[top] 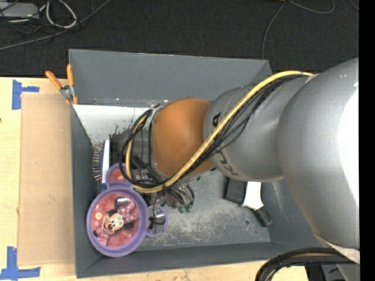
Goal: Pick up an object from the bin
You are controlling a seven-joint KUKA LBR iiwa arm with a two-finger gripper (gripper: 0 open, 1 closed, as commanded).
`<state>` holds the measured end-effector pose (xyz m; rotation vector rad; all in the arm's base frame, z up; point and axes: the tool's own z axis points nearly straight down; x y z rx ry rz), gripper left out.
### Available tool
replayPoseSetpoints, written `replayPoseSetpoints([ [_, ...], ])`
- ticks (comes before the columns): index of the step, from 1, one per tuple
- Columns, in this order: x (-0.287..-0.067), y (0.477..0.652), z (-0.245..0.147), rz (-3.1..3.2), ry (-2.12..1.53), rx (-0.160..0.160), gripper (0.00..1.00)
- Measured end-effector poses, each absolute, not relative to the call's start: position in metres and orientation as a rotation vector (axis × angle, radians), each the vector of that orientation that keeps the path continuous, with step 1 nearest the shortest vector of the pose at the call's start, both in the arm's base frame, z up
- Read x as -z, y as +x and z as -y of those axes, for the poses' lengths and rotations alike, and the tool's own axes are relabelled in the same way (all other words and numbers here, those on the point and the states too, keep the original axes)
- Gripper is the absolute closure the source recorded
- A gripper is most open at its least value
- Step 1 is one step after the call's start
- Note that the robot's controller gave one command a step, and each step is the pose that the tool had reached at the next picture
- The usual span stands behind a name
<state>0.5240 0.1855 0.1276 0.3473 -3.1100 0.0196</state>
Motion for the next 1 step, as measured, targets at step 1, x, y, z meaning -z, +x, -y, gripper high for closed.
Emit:
replayPoseSetpoints([
  [1,-0.1242,0.529,-0.1813,3.088,0.55,-0.016,0.0],
])
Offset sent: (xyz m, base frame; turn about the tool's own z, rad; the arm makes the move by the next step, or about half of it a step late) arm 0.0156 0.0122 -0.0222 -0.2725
